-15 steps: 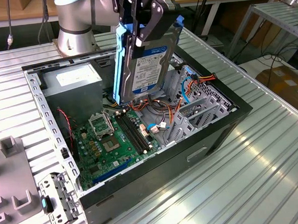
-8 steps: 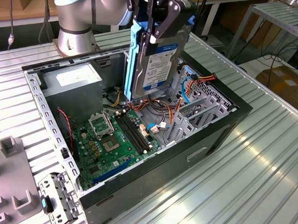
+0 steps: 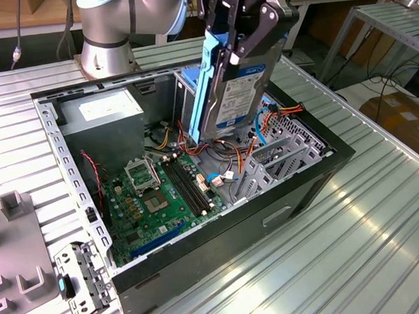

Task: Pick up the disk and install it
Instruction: 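Insert the disk into the insertion slot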

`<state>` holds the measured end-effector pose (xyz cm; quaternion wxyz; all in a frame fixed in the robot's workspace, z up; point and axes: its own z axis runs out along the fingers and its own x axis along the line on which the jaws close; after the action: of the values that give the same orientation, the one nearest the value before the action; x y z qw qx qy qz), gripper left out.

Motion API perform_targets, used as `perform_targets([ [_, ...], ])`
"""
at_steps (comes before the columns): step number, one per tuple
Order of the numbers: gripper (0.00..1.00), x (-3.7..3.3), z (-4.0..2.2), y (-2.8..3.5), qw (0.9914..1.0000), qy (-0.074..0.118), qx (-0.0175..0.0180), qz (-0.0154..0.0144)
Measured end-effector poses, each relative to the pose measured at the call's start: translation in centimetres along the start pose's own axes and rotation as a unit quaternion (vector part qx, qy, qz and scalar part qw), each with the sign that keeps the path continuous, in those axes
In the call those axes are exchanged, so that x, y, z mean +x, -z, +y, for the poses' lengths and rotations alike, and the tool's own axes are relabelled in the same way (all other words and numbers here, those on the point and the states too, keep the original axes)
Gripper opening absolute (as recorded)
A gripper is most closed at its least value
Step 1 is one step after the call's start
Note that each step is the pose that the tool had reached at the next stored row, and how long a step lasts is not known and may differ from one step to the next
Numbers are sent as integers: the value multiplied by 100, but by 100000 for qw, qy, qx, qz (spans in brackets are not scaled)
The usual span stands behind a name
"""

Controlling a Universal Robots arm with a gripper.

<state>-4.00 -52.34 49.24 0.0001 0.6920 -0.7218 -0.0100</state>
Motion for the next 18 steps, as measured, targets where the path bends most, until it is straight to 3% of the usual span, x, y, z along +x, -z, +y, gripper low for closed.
perform_targets([
  [3,37,91,-11,-2,100000,-2,-3,4],
  [5,37,125,-50,-5,100000,-7,-2,31],
  [9,37,130,-173,-11,100000,-4,0,149],
  [12,37,132,-368,-26,100000,-8,4,237],
  [15,37,169,-436,-45,100000,-1,6,241],
  [18,37,237,-458,-69,100000,0,7,265],
])
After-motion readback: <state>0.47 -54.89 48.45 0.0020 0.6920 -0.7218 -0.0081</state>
